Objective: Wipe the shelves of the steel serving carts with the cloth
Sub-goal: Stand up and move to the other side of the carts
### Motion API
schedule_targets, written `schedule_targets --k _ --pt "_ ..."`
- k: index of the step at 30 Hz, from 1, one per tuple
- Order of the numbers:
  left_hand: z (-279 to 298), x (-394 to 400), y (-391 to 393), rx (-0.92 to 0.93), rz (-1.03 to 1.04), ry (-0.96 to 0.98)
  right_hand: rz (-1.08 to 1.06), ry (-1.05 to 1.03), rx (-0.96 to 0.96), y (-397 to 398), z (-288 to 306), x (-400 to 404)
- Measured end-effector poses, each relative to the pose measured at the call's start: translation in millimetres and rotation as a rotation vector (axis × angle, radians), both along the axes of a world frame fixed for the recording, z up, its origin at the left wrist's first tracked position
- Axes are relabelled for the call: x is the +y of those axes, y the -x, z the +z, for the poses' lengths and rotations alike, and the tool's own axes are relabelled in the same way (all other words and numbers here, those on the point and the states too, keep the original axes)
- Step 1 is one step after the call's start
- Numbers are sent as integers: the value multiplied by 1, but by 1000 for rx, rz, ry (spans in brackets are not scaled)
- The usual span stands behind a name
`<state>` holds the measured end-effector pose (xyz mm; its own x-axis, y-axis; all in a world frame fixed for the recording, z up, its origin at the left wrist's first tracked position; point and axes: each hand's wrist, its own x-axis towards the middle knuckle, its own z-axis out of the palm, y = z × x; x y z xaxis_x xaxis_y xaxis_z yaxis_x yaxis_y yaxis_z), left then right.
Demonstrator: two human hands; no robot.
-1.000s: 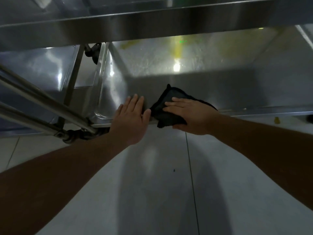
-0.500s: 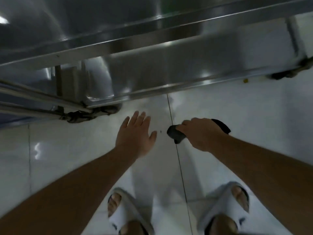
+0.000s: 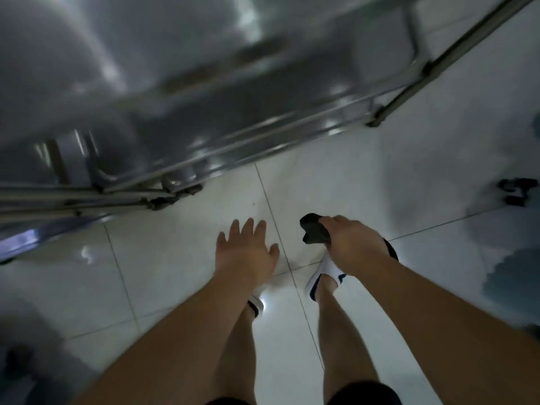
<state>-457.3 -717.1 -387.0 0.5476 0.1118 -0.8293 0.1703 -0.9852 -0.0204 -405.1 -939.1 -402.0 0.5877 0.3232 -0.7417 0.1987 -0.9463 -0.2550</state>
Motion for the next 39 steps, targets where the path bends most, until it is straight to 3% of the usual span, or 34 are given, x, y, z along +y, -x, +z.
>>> schedule_targets --k 7,14,26,32,39 --pt "179 -72 -69 -216 -84 57 -183 -58 -117 -45 190 -86" --pt "302 -136 -135 -409 -46 167 -331 -59 -206 -94 308 -153" --pt "412 -241 -351 -782 -384 356 -603 85 -525 -249 440 -255" --pt "454 -305 -440 -828 -520 424 -728 92 -651 -305 482 -304" --pt "462 -390 -527 -842 -580 409 -747 77 -697 -383 495 -377"
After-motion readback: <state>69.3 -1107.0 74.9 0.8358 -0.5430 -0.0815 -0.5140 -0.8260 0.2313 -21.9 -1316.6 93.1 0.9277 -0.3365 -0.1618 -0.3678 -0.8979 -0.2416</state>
